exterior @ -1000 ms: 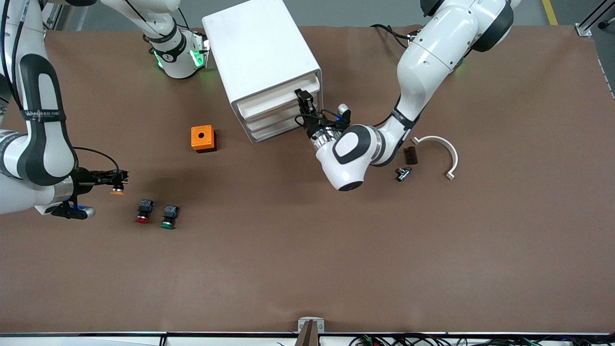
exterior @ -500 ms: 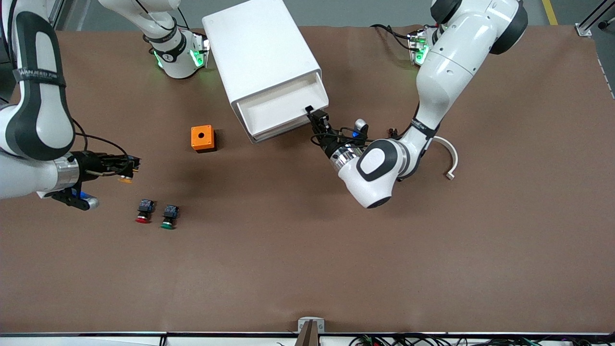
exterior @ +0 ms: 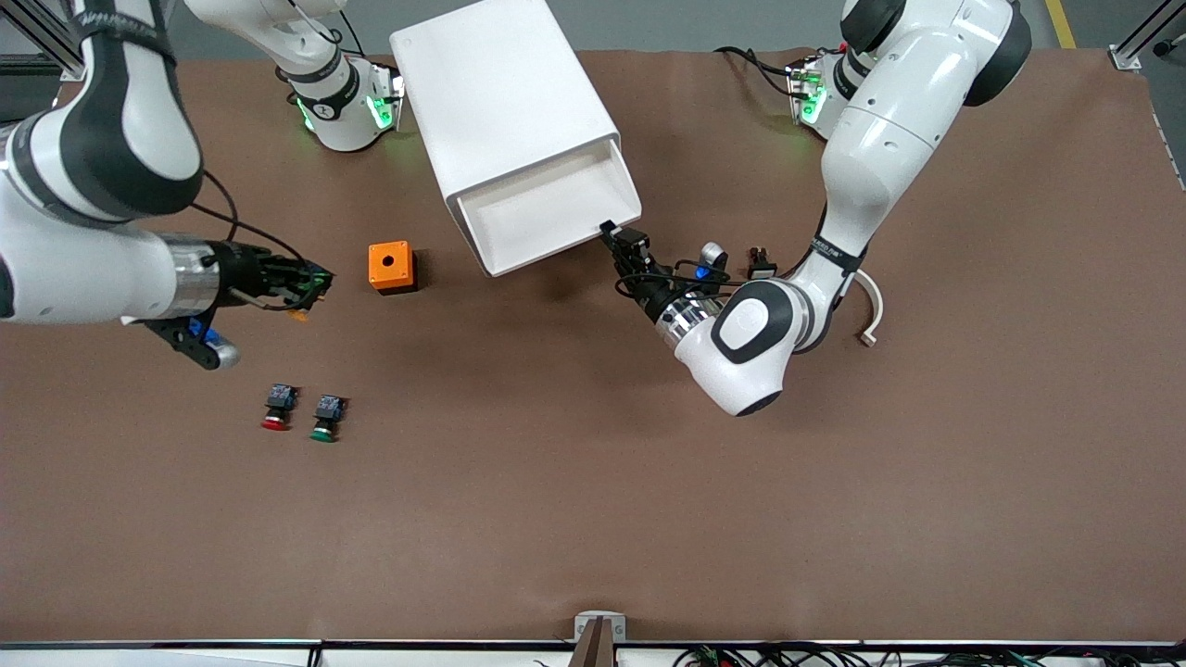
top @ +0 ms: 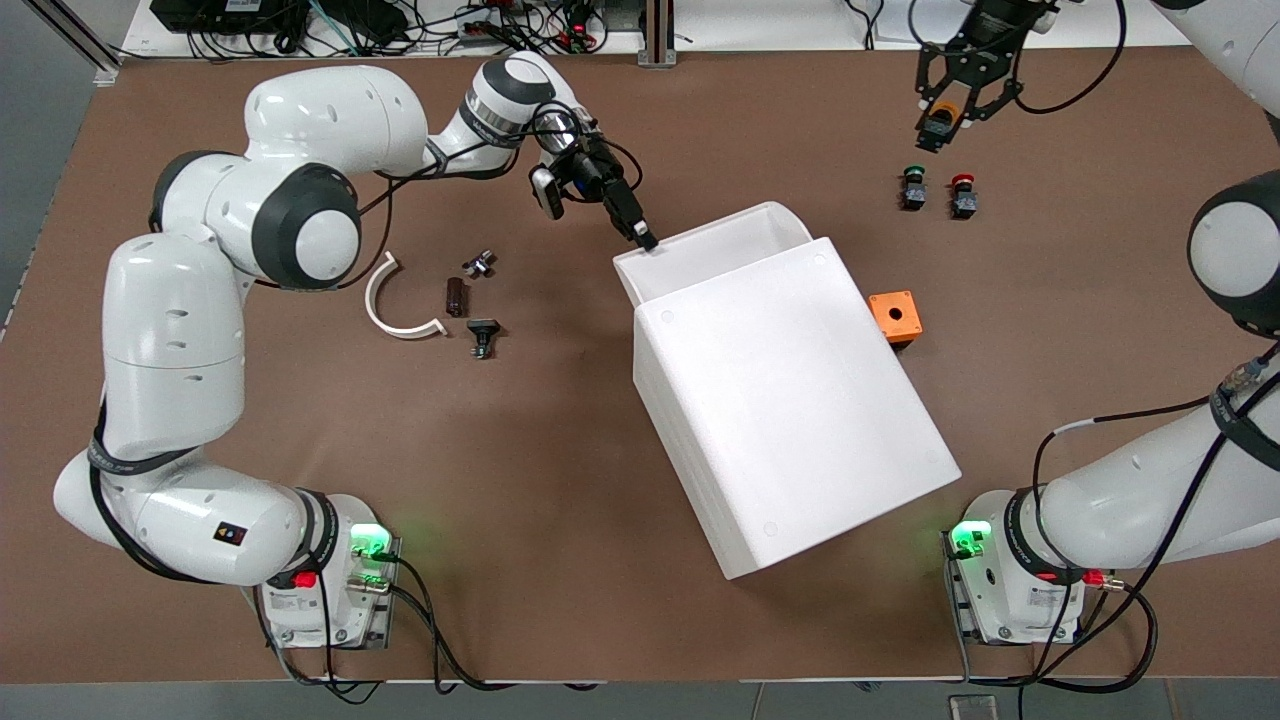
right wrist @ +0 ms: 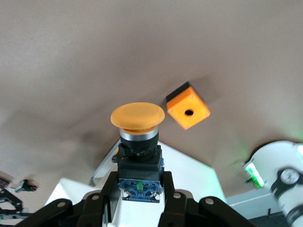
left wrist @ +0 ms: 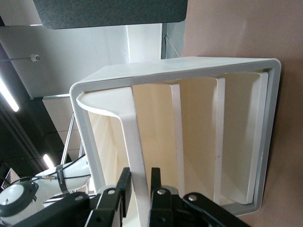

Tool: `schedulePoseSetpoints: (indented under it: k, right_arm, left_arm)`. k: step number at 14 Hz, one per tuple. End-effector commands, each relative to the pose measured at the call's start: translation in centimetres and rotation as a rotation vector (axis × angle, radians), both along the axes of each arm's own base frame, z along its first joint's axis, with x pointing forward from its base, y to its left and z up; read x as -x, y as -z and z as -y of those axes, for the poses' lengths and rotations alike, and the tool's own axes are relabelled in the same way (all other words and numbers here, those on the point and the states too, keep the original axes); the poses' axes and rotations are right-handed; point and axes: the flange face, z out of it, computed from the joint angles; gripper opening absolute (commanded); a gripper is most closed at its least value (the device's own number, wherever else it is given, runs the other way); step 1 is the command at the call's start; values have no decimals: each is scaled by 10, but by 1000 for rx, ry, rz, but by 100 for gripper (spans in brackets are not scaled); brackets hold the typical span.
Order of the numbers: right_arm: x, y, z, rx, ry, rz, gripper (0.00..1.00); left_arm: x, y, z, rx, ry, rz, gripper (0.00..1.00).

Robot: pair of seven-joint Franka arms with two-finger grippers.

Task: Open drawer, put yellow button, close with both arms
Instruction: 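Pull the drawer open with the left gripper while the right gripper lifts button, then carry the yellow button over the open drawer and release it with the right gripper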

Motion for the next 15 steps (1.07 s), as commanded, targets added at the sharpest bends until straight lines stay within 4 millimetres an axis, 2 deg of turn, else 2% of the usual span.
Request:
schedulePoseSetpoints:
  k: [1, 3, 4, 7, 10, 13, 15]
  right_arm:
    - [20, -17, -40, 44, 87, -22, 0]
    - [33, -31, -73, 57, 159, -41, 0]
    - [38, -35, -86, 65, 189, -43, 0]
    - [59, -36, -136, 102, 273, -17, 0]
    - [84, -28, -183, 129, 358, -1, 0]
    - [110, -15, -232, 154, 460, 11, 0]
    - [125, 2, -255, 162, 510, 20, 0]
  left_arm:
    - [-8, -1, -8, 7, -28, 24, 24]
    - [-9, -2, -9, 9, -31, 24, 80]
    - [-11, -3, -10, 13, -34, 29, 100]
    - [-23, -13, -18, 142, -39, 119, 100]
    - [-38, -34, -17, 329, -3, 304, 100]
    - [-50, -53, -21, 492, 103, 521, 100]
    - [-50, -55, -26, 570, 221, 649, 100]
